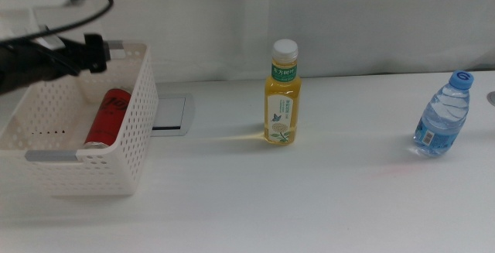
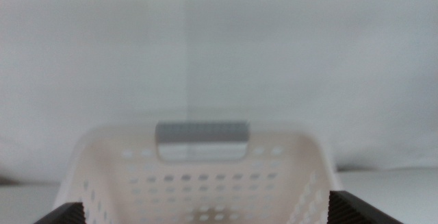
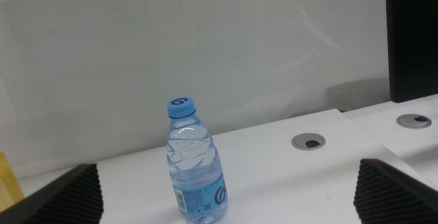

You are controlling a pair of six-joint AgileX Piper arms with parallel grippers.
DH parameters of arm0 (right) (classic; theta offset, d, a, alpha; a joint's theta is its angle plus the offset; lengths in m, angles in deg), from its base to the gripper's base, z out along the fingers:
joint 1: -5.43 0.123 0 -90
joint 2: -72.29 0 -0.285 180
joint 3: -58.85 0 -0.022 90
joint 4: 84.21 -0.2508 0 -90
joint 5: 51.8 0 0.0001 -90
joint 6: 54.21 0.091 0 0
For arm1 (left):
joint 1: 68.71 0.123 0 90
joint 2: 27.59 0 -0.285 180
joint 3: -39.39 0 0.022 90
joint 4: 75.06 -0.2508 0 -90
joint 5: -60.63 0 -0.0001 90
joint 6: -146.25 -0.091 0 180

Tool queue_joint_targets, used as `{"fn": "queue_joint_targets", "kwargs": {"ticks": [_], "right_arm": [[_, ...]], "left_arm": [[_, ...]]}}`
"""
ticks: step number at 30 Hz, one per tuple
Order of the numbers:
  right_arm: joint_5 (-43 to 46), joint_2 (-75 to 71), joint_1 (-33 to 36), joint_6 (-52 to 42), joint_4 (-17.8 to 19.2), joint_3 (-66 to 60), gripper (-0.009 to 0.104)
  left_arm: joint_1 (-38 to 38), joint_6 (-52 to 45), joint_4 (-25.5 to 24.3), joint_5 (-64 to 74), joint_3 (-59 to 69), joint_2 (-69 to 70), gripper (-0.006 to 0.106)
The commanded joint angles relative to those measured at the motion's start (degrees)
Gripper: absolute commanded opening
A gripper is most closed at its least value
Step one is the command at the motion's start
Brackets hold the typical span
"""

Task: Use arms to grab the bottles and put them into the dustbin to the left of the table.

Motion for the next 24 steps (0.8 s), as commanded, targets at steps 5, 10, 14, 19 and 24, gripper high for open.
{"fn": "queue_joint_targets", "kwargs": {"ticks": [5, 10, 14, 19, 24], "right_arm": [[0.2, -1.9, -0.6, -0.2, 0.2, -0.3, 0.103], [0.2, -1.9, -0.6, -0.2, 0.2, -0.3, 0.103], [0.2, -1.9, -0.6, -0.2, 0.2, -0.3, 0.103], [0.2, -1.9, -0.6, -0.2, 0.4, -0.3, 0.103], [0.2, -1.9, -0.6, -0.2, 0.4, -0.3, 0.103]], "left_arm": [[0.2, 0.3, 0.0, 4.9, -0.3, 7.6, 0.093], [0.2, 0.3, 0.0, 8.9, -0.3, 12.0, 0.093], [-1.2, 0.4, 0.1, 12.0, -0.3, 14.7, 0.093], [-7.1, 0.9, 0.0, 13.5, -0.3, 15.8, 0.093], [-15.5, 3.1, -0.1, 12.6, -0.3, 15.8, 0.093]]}}
